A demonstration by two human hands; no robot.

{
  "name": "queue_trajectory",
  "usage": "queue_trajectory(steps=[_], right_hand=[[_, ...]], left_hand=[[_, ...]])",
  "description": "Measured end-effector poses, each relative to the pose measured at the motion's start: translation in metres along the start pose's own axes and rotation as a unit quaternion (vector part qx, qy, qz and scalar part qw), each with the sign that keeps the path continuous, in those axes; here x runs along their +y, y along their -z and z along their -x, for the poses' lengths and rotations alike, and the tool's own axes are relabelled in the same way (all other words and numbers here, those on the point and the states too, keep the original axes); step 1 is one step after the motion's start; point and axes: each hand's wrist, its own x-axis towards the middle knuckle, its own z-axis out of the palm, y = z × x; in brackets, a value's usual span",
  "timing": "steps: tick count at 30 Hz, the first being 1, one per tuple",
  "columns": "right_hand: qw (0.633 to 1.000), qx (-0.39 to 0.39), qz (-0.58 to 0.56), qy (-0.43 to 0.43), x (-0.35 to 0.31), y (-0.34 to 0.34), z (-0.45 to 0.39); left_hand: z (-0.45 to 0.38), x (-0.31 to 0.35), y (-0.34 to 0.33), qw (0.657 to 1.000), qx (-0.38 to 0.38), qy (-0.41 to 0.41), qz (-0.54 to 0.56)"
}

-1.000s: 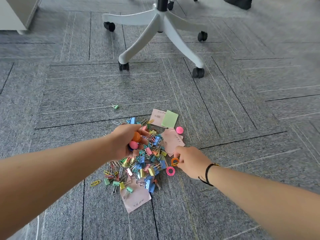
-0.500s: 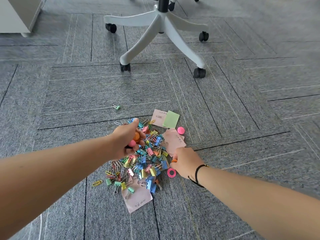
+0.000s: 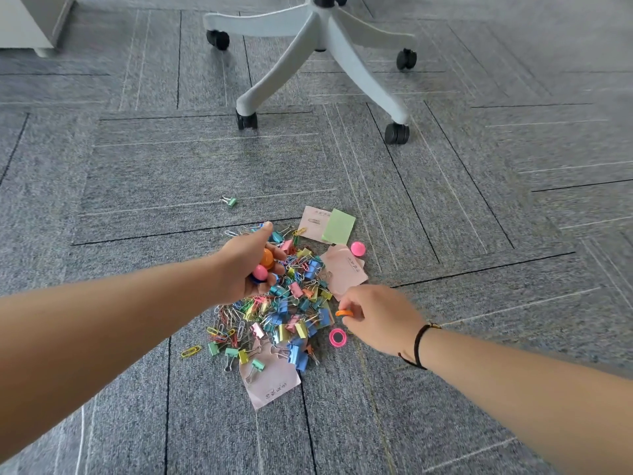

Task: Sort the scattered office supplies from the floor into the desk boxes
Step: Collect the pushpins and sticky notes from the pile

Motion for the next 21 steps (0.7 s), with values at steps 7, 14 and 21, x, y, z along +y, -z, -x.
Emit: queue_trajectory(steps=[7, 14, 21], right_hand=[[0.99, -0.11, 0.075, 0.041, -0.008, 0.0, 0.011], [0.989, -0.113, 0.088, 0.028, -0.021, -0.011, 0.004], [0.991, -0.125, 0.043, 0.011, -0.022, -0.013, -0.001]], left_hand=[[0.0, 0.0, 0.0, 1.0, -0.013, 0.006, -0.003], [-0.001, -0.001, 0.001, 0.998, -0.064, 0.022, 0.008], [0.001, -0.009, 0.0, 0.986, -0.156, 0.064, -0.012]])
